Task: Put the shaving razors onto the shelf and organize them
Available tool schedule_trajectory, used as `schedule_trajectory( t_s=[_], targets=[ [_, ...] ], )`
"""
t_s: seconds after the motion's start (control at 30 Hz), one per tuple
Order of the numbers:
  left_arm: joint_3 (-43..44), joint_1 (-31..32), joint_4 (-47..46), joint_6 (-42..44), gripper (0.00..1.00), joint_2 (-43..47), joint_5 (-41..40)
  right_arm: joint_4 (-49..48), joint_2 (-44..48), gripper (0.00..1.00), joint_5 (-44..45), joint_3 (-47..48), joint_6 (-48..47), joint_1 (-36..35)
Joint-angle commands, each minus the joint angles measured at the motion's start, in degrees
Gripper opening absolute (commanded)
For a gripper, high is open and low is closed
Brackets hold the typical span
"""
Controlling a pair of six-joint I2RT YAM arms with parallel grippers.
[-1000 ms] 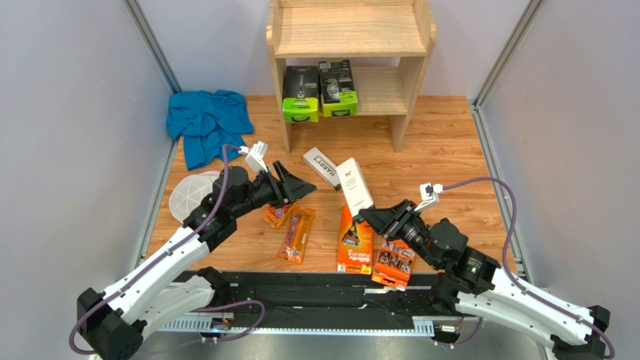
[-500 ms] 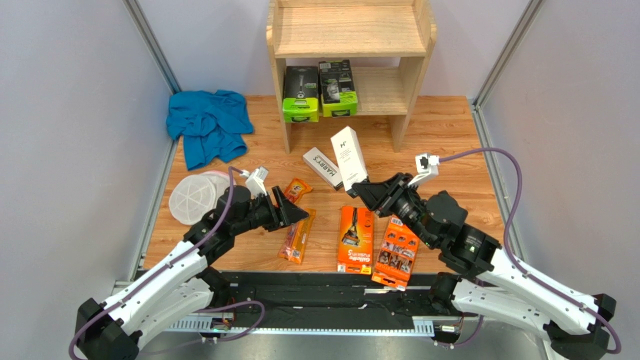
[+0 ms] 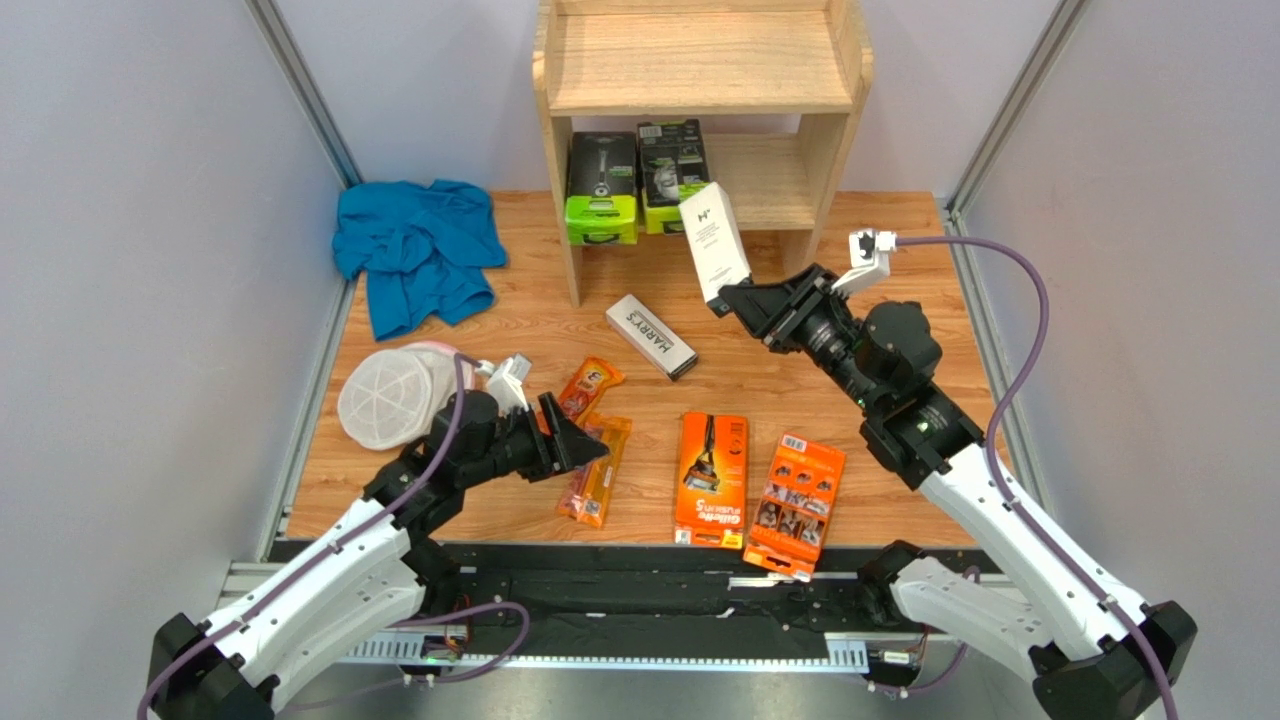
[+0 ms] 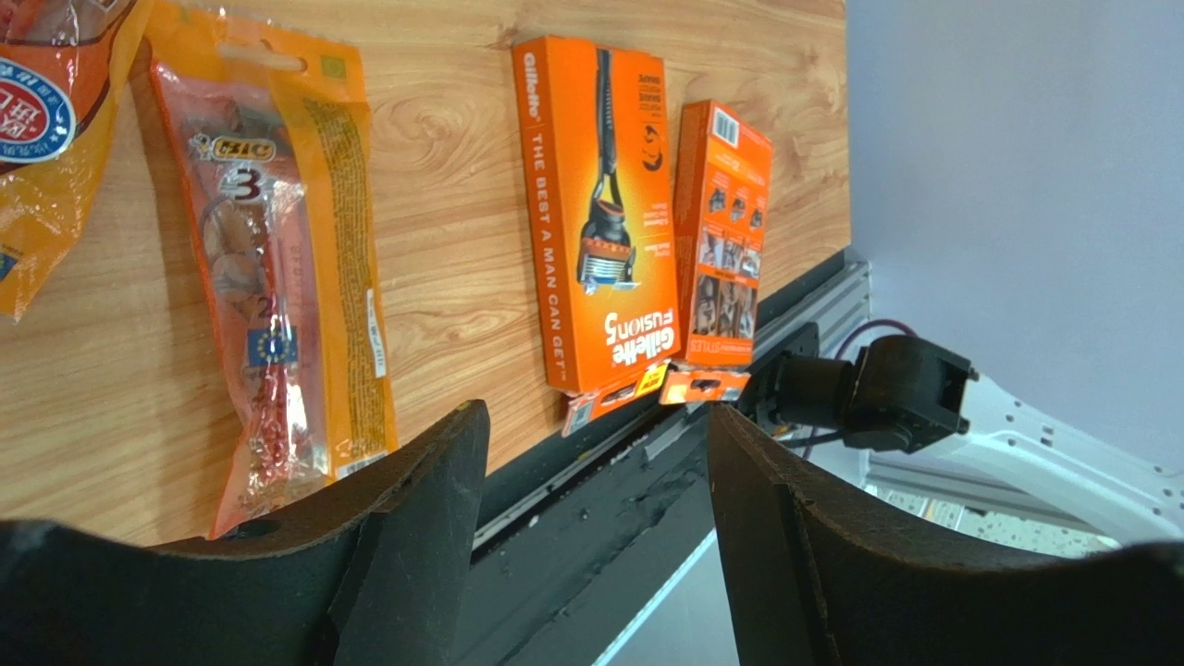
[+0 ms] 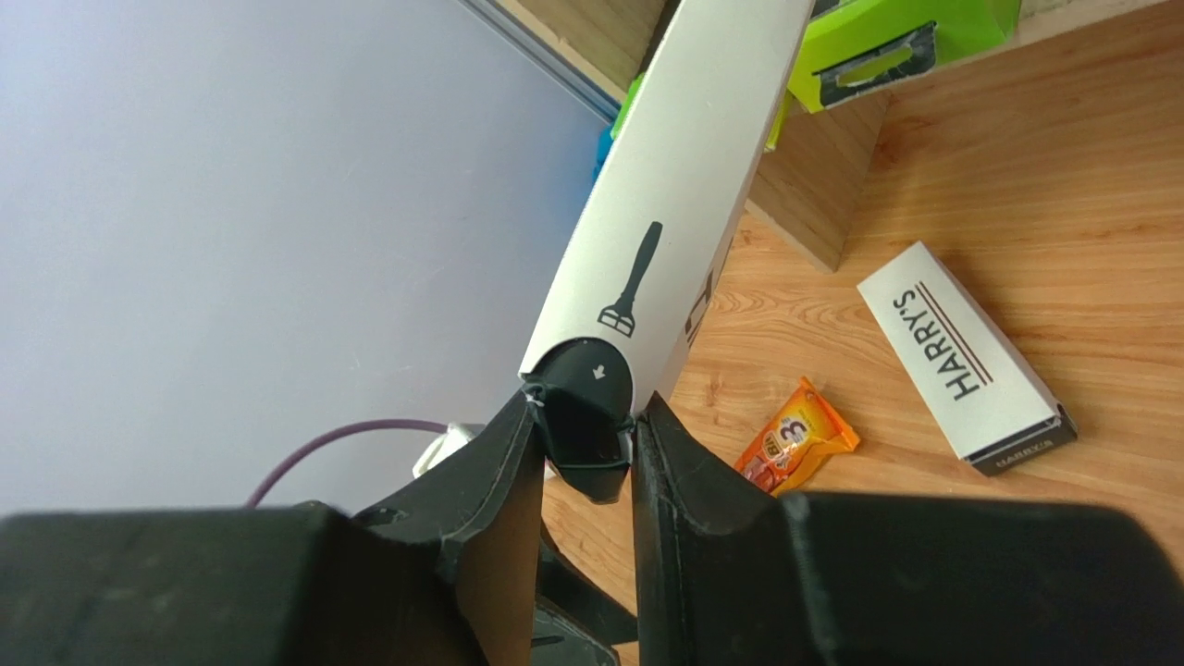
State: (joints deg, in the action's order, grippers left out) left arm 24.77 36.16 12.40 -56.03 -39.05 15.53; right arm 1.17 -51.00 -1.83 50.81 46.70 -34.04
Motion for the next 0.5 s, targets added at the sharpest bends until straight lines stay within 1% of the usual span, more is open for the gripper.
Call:
schedule_trajectory(
  t_s=[0.0, 0.13, 0.27, 0.3, 0.47],
  targets=[
    [-1.13, -0.22, -0.36, 1.01, 0.68, 0.82, 0.46, -8.45, -1.99, 0.24, -7.92, 4.21, 1.38, 5.28],
    [-2.19, -0.22, -1.24, 0.92, 0.68, 0.64, 0.99, -13.03, -4.80, 0.24, -11.18, 3.69, 4.80, 10.74],
    [-2.54, -0.22, -0.72, 1.97, 0.67, 0.64, 0.91, -15.23, -8.49, 0.24, -13.64, 4.82, 5.33, 15.49],
    [-2.28, -0.22, -0.28, 2.24, 0.67, 0.73, 0.65, -15.58, -10.50, 0.24, -15.47, 6.13, 5.33, 17.06],
    [-2.89, -0.22, -1.33, 2.24, 0.67, 0.20, 1.34, -18.48, -15.26, 0.24, -18.56, 7.55, 6.82, 20.33]
  ],
)
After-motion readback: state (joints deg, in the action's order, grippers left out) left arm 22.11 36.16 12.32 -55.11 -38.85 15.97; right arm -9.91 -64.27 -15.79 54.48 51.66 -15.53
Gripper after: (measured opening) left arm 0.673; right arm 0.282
